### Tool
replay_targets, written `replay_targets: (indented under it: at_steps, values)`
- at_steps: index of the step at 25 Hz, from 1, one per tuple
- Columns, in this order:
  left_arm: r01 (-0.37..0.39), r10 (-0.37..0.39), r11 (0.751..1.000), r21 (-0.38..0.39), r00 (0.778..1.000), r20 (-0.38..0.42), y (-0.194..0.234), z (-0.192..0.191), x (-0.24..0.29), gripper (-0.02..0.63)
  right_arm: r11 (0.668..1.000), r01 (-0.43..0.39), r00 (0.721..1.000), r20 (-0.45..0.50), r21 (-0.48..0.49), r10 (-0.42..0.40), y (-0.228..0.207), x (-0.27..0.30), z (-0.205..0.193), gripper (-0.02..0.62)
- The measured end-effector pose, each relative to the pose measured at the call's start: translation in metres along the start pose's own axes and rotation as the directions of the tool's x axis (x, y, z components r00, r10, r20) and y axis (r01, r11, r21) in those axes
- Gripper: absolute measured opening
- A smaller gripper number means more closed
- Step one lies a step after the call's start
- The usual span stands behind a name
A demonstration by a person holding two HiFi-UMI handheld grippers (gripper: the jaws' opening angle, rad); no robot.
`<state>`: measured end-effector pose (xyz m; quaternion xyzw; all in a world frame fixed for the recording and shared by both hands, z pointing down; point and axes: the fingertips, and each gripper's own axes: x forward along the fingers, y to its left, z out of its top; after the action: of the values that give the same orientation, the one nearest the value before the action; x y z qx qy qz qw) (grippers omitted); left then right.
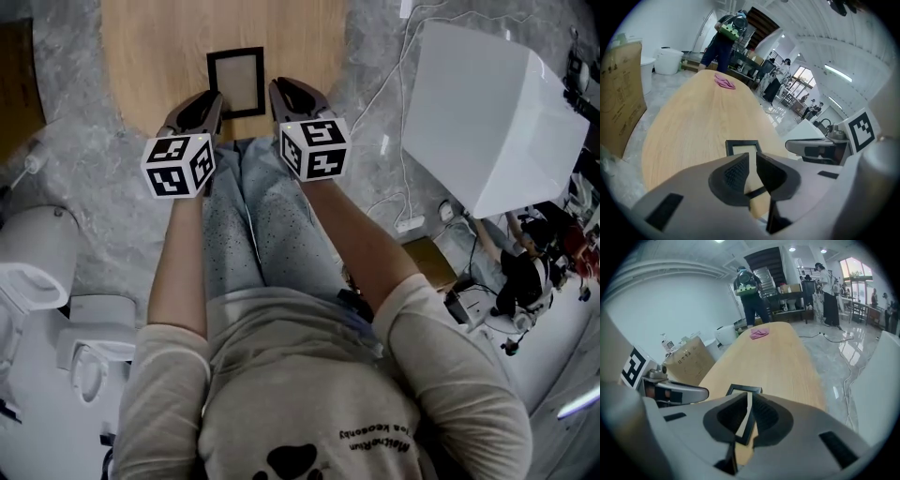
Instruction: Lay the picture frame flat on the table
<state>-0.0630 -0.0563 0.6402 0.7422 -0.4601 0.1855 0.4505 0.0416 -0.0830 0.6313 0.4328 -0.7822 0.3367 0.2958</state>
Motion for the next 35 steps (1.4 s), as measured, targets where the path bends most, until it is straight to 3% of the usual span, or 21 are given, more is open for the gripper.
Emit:
replay_targets:
  at_steps: [6, 16, 24, 29, 35]
  values:
    - [-0.012, 0.011, 1.0, 0.023, 0.999, 0.053, -0.031, 0.029, -0.033, 0.009, 0.999, -0.034, 0.999, 0.036, -0.035, 0.036, 0.021, -0.037, 0.034, 0.02]
    - [-0.025, 0.014, 0.996, 0.084, 0.991, 0.136, -0.091, 0.089, -0.106, 0.008, 0.995, -0.065, 0.993, 0.093, -0.078, 0.072, 0.049, -0.121, 0.095, 0.011]
    - [-0.039, 0.011, 0.992, 0.118, 0.974, 0.226, -0.134, 0.132, -0.167, 0.008, 0.994, -0.098, 0.97, 0.217, -0.045, 0.105, 0.067, -0.192, 0.145, 0.011]
    - [-0.063, 0.0, 0.982, 0.177, 0.943, 0.332, -0.166, 0.164, -0.211, 0.008, 0.994, -0.095, 0.935, 0.336, -0.062, 0.11, 0.081, -0.243, 0.174, 0.011]
    - [-0.102, -0.03, 0.96, 0.261, 0.888, 0.459, -0.203, 0.203, -0.255, 0.008, 0.987, -0.053, 0.862, 0.492, -0.15, 0.121, 0.096, -0.298, 0.217, 0.011]
